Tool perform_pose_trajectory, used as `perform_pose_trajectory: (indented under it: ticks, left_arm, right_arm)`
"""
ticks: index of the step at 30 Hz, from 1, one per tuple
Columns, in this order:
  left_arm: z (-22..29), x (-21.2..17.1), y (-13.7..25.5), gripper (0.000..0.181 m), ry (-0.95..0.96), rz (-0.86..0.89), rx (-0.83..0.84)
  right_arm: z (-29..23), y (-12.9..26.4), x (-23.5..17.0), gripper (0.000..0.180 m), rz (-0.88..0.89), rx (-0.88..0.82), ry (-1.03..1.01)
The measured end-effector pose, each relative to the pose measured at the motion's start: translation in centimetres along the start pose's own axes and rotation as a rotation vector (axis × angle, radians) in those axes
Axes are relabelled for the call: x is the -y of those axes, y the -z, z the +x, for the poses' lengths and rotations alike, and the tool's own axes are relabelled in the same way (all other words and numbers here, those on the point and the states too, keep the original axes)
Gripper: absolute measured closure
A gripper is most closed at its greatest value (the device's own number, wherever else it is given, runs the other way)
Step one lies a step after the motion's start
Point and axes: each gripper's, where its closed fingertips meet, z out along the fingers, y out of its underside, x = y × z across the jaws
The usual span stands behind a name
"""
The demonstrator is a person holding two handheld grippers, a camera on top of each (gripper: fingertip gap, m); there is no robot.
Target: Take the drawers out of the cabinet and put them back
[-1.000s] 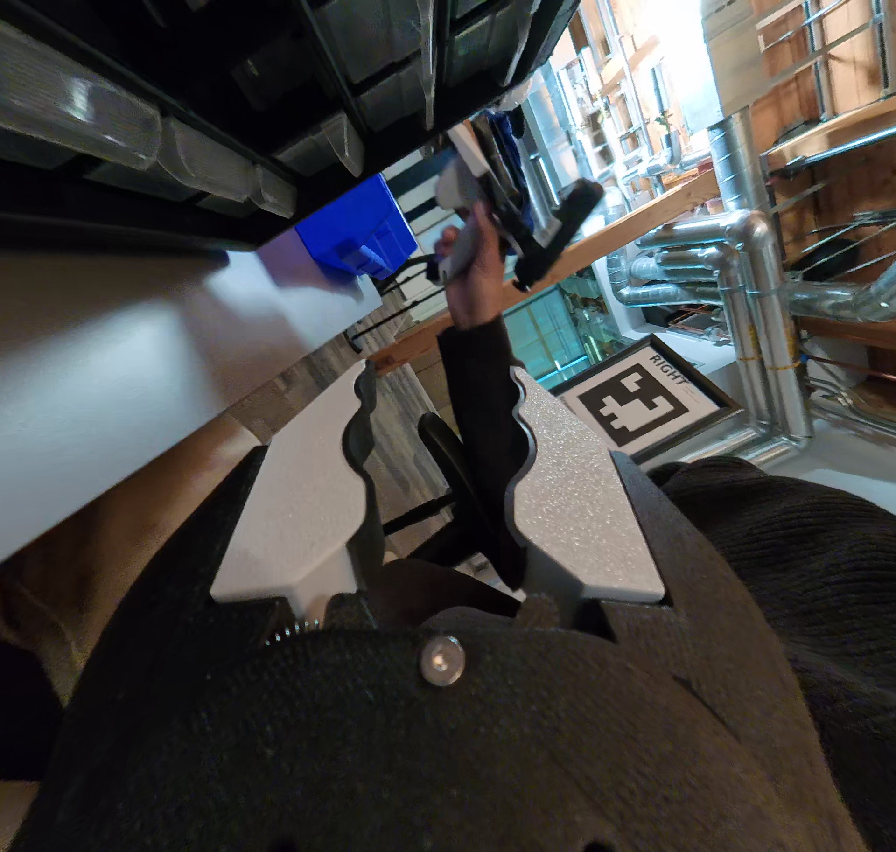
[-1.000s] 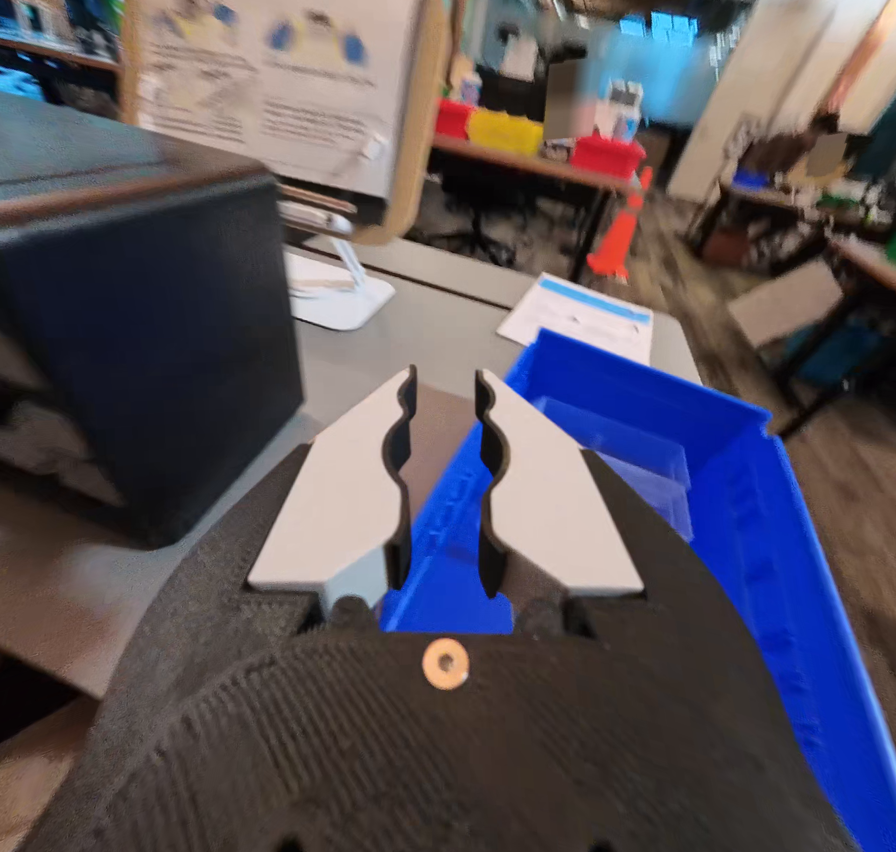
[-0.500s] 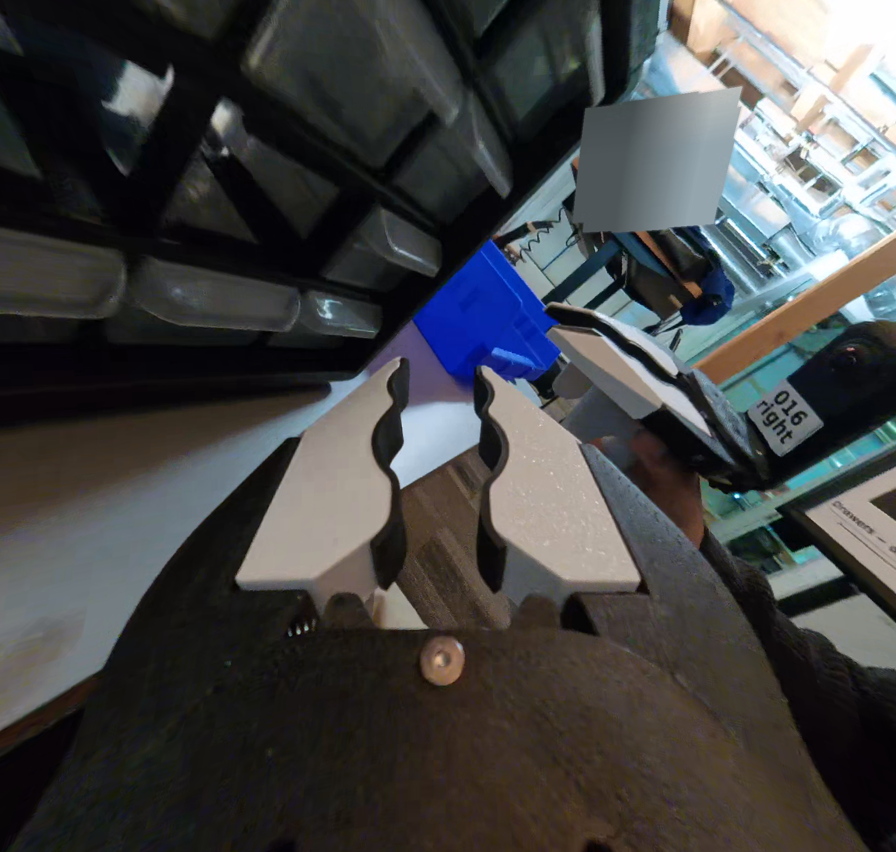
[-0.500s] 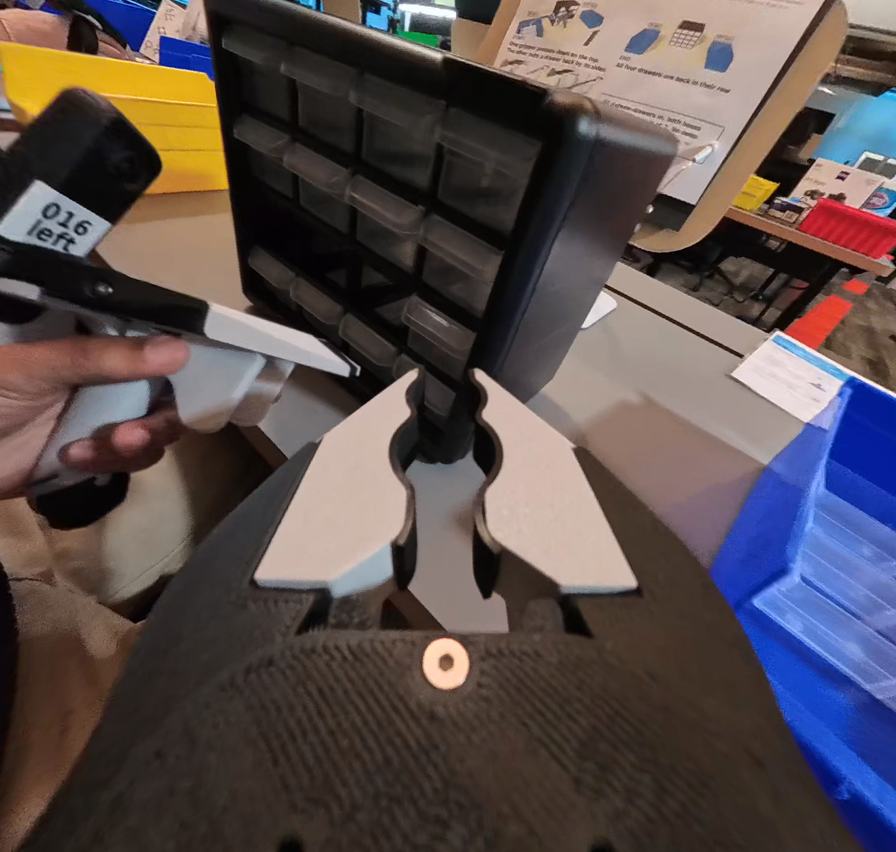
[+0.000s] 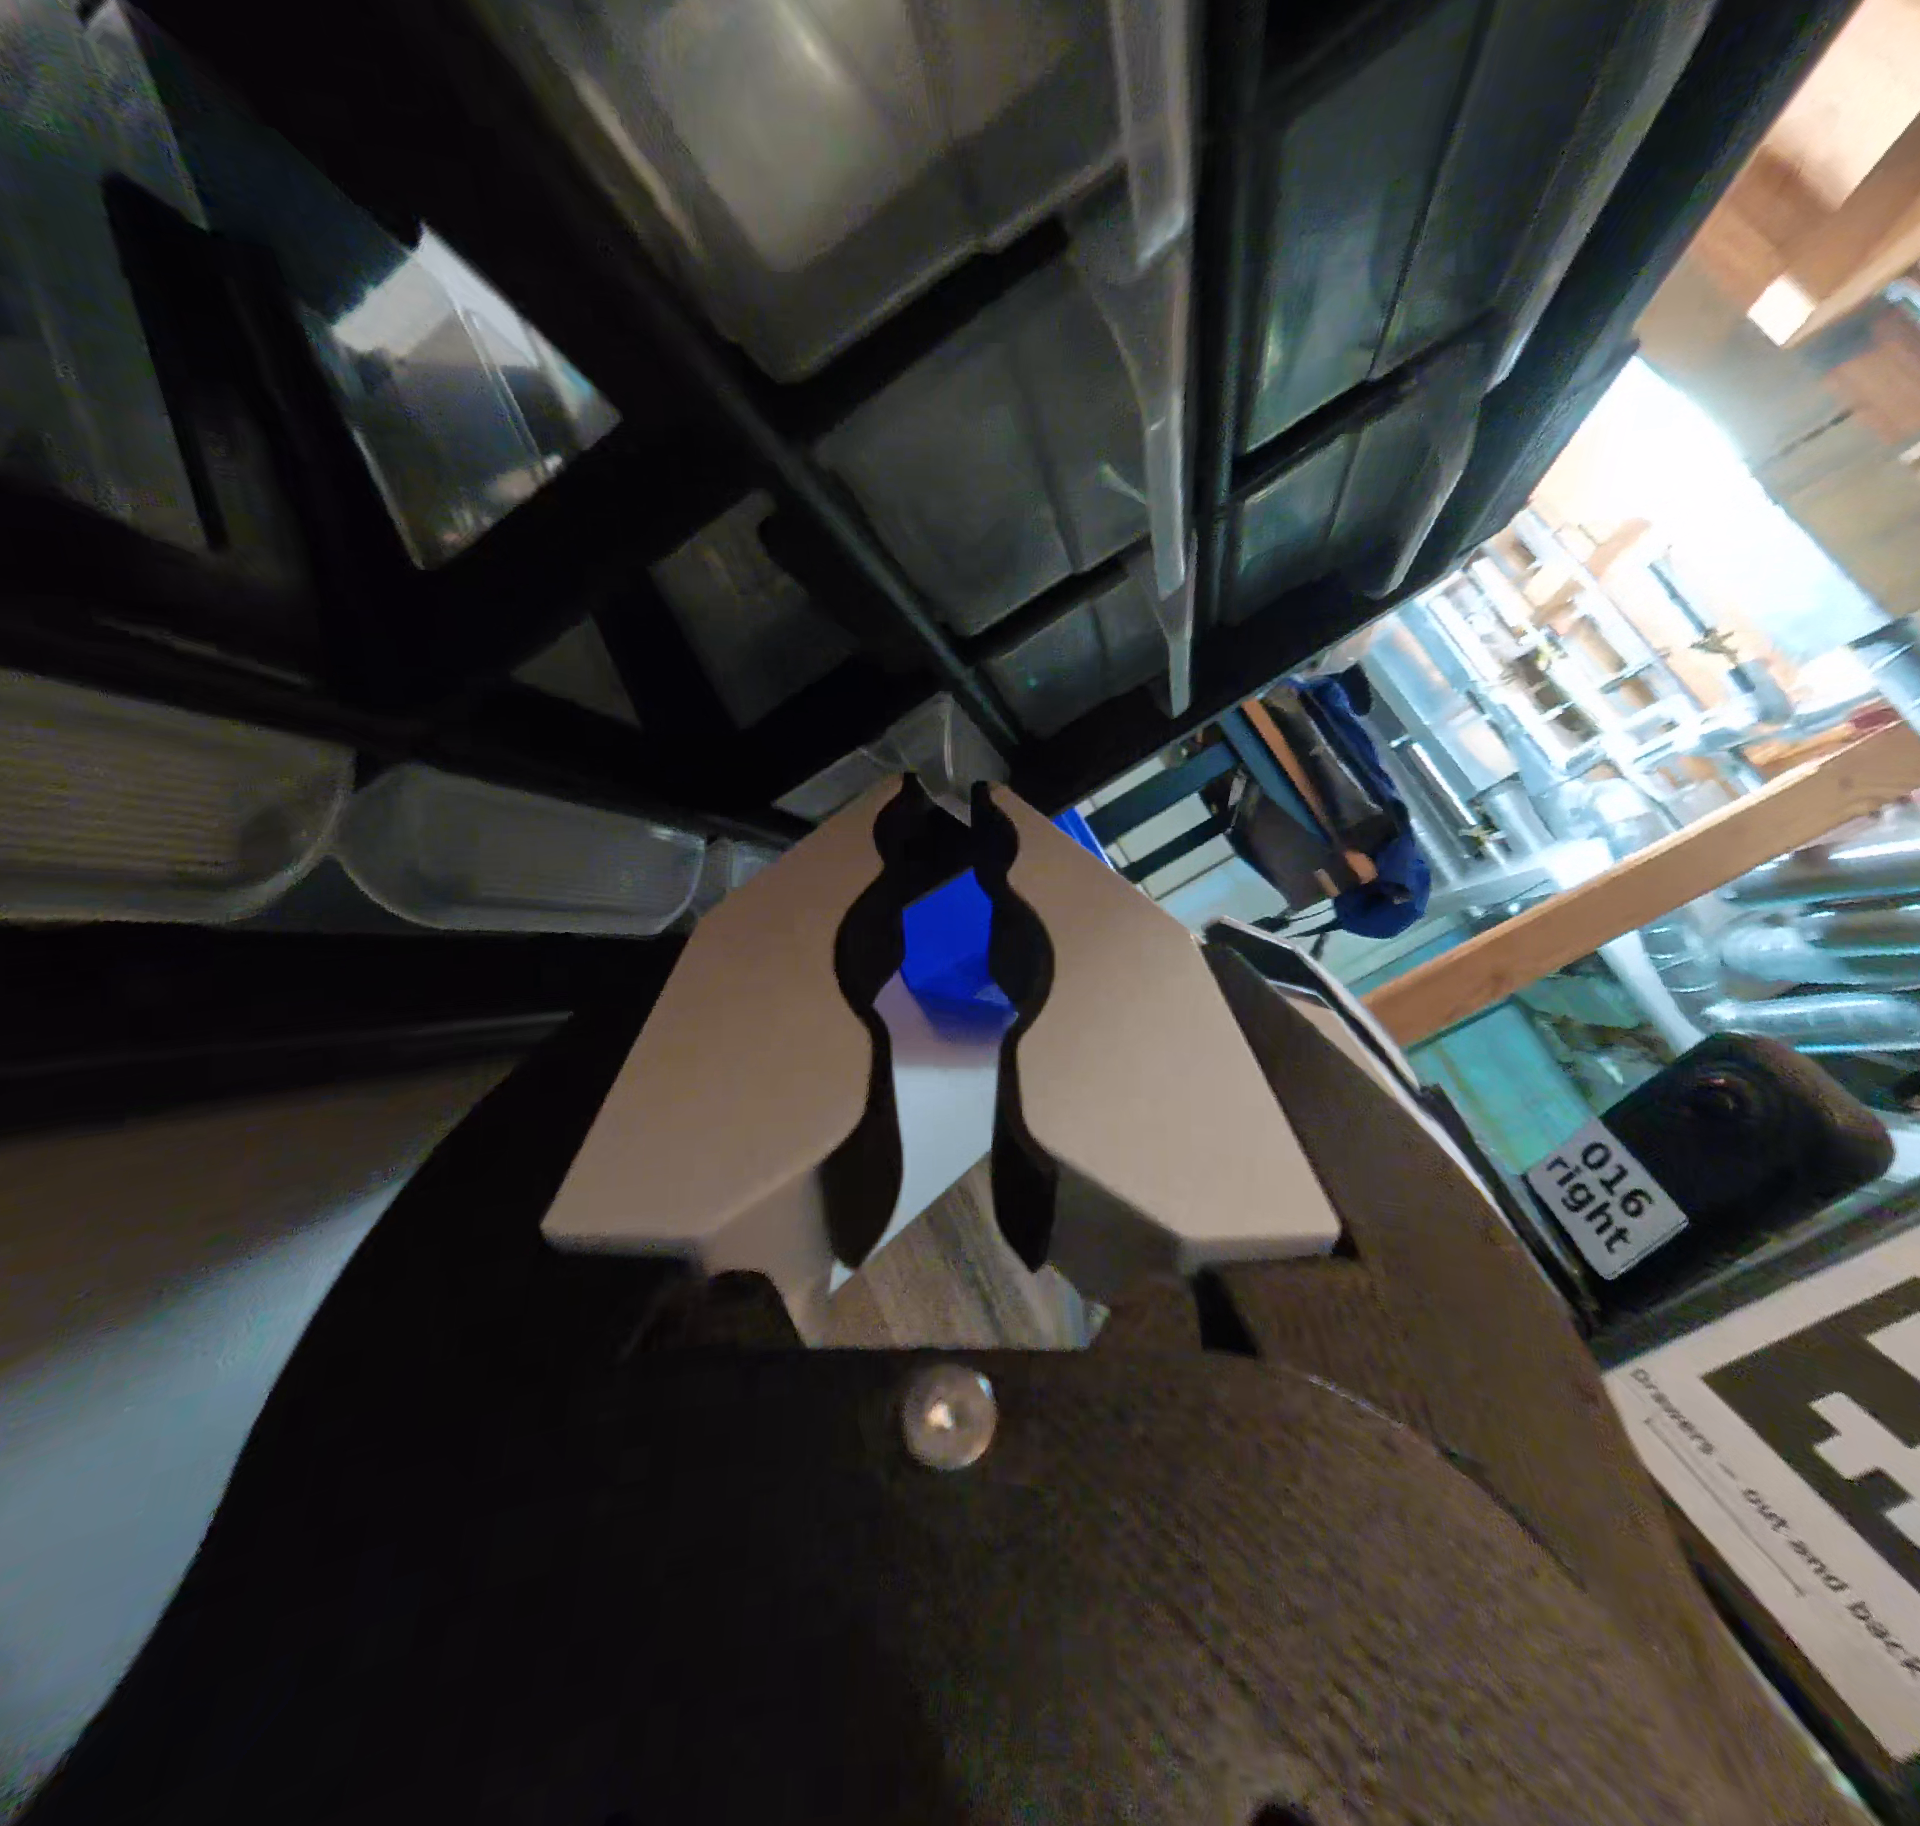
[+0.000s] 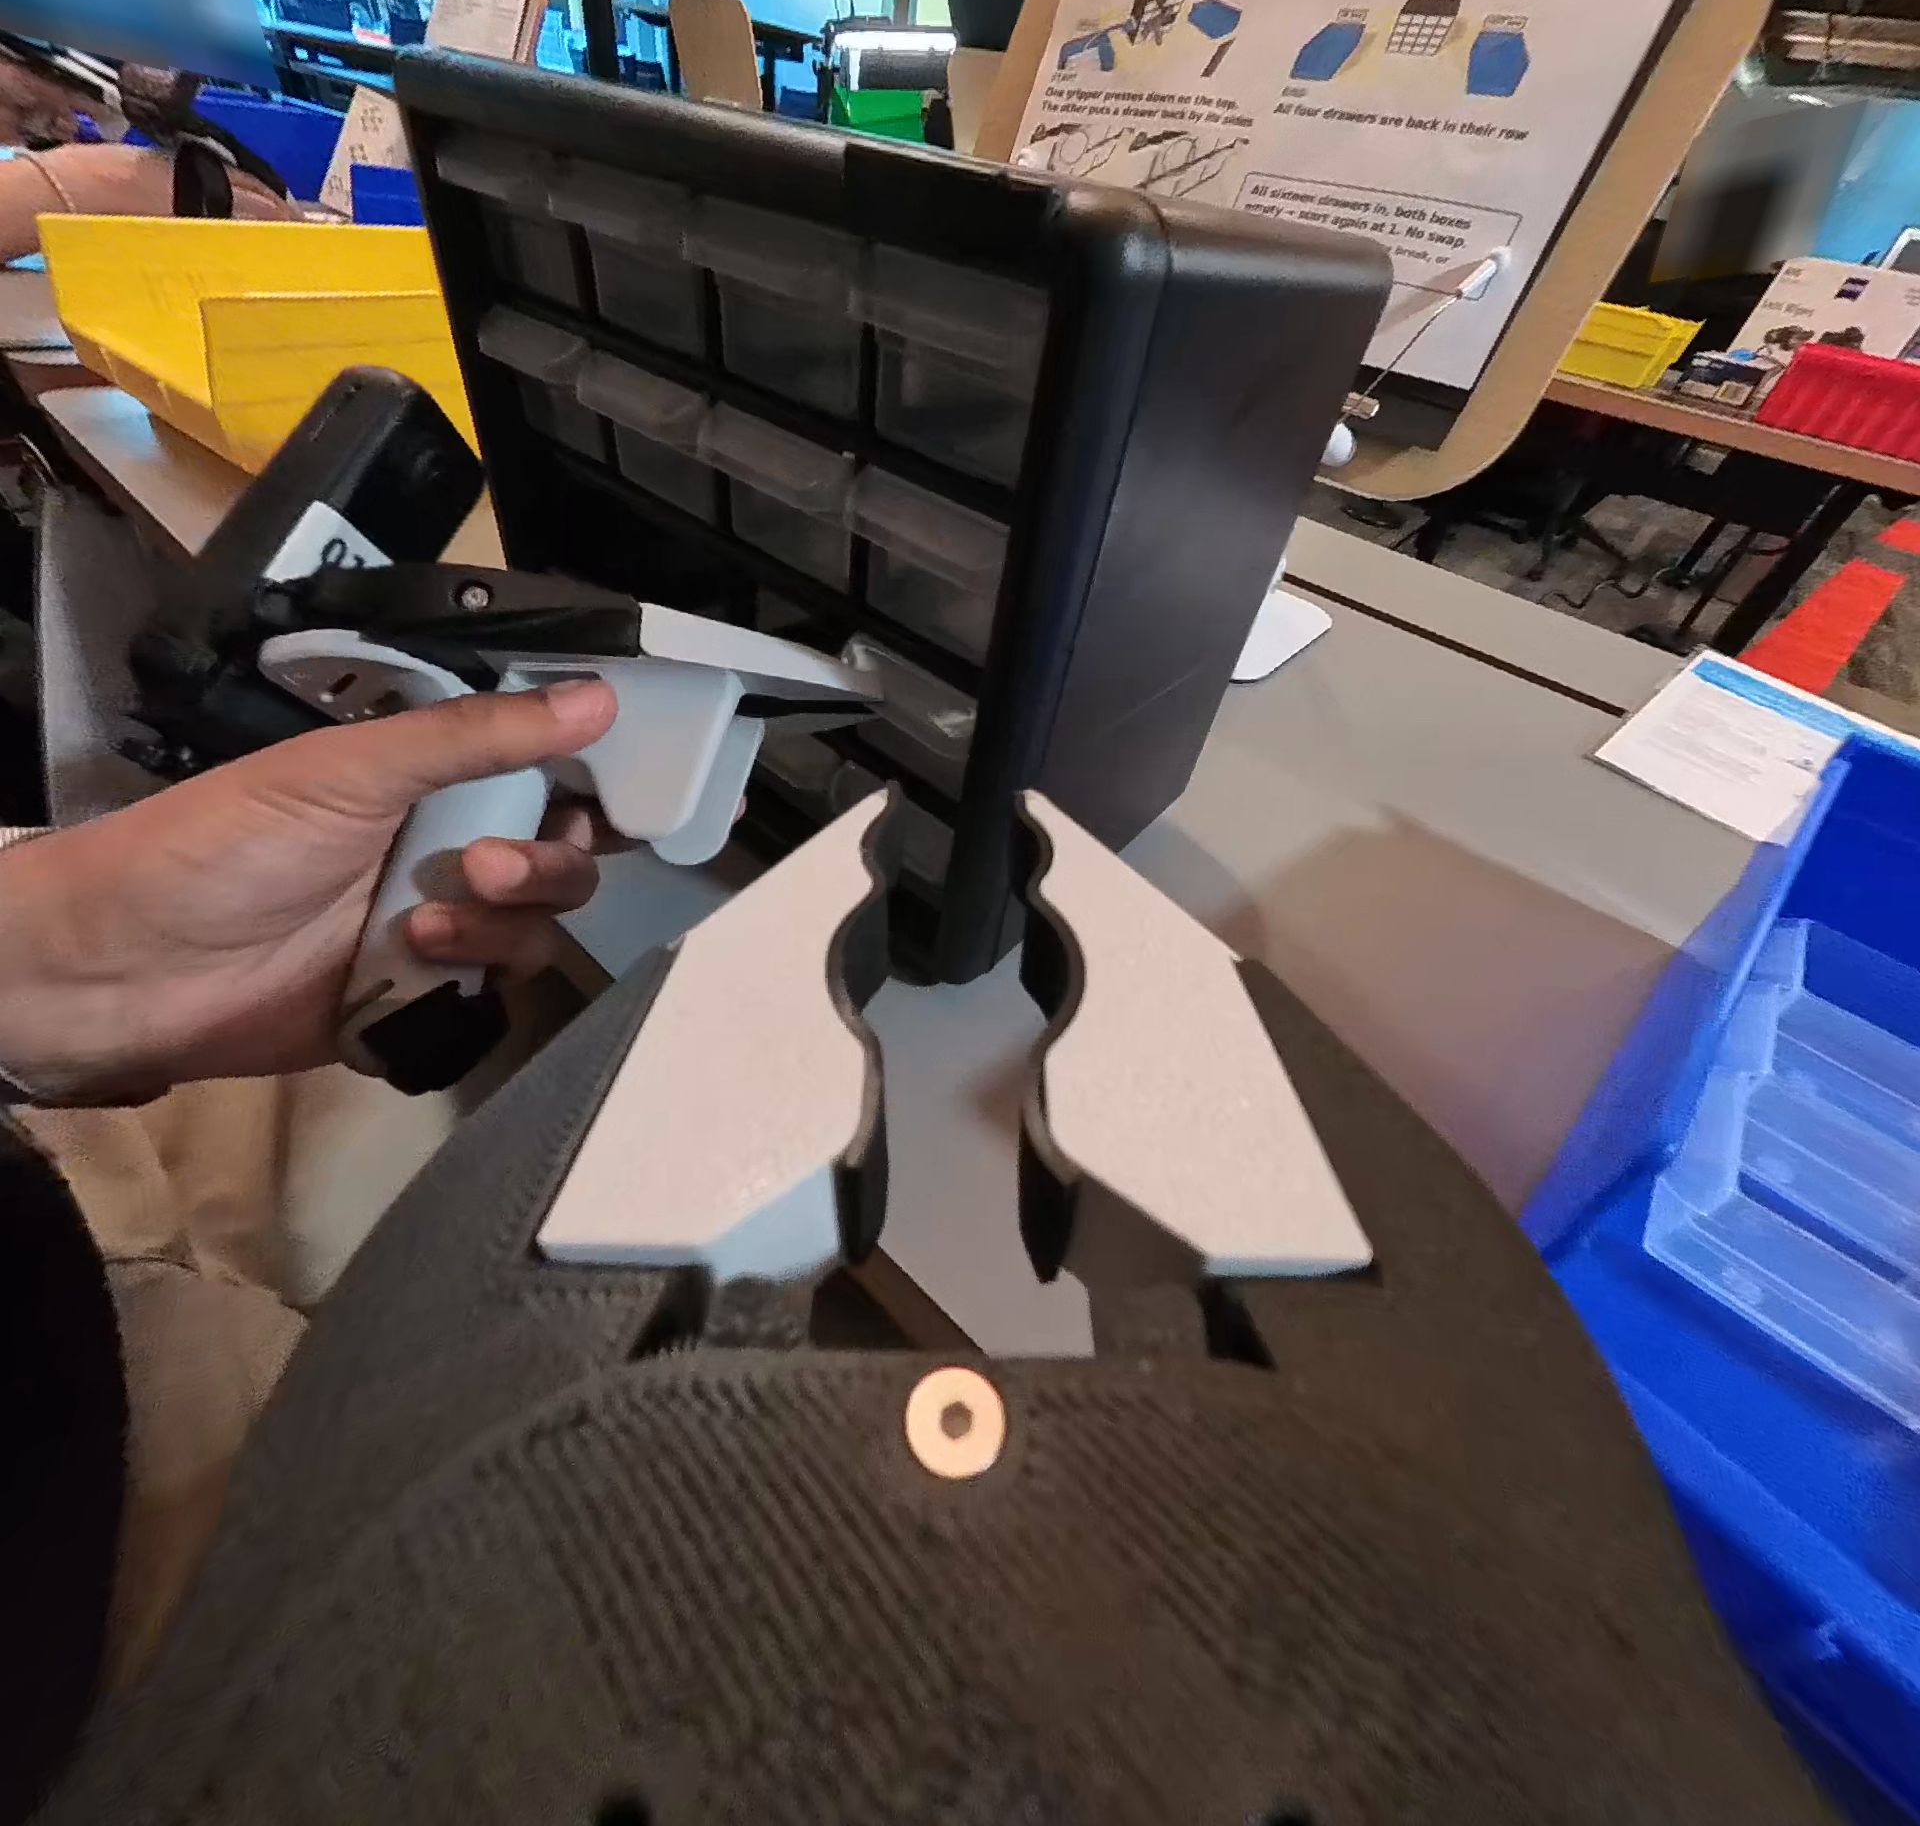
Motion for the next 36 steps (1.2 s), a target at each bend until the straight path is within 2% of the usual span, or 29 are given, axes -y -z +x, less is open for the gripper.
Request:
perform_pose_trajectory:
  ticks: [8, 13, 17, 19, 22, 28, 30, 32, 34, 36]
  left_arm:
    - [1.1, -1.5, 1.5, 0.175, -0.010, -0.050, -0.021]
    - [2.0, -2.7, 3.1, 0.174, -0.038, -0.129, -0.046]
    - [2.6, -4.0, 4.6, 0.174, -0.061, -0.216, -0.077]
    - [2.7, -4.3, 5.0, 0.181, -0.045, -0.245, -0.077]
    - [2.4, -4.7, 5.4, 0.181, -0.026, -0.285, -0.079]
    - [0.4, -4.1, 6.5, 0.161, 0.007, -0.343, -0.044]
    - [-0.5, -4.0, 7.0, 0.151, 0.001, -0.377, -0.027]
    - [-1.4, -3.8, 7.6, 0.148, -0.011, -0.403, -0.005]
    - [-2.0, -3.3, 8.3, 0.146, -0.022, -0.415, 0.008]
    - [-2.3, -2.8, 8.8, 0.146, -0.028, -0.419, 0.014]
  right_arm:
    - [-1.1, -0.5, -0.6, 0.158, -0.053, 0.005, 0.098]
    - [-4.4, -0.9, -0.9, 0.149, -0.072, 0.190, 0.068]
    - [-5.2, -1.3, -0.7, 0.150, -0.113, 0.188, 0.257]
    - [-5.7, -1.6, -1.3, 0.149, -0.181, 0.185, 0.398]
    - [-6.0, -2.2, -2.4, 0.146, -0.277, 0.160, 0.567]
    - [-6.2, -3.3, -2.7, 0.145, -0.350, 0.174, 0.670]
    - [-6.1, -3.7, -3.4, 0.139, -0.429, 0.226, 0.666]
    - [-6.1, -3.9, -4.3, 0.136, -0.537, 0.300, 0.633]
    - [-6.2, -4.0, -4.7, 0.143, -0.632, 0.379, 0.595]
    - [-6.4, -4.3, -4.6, 0.162, -0.690, 0.446, 0.588]
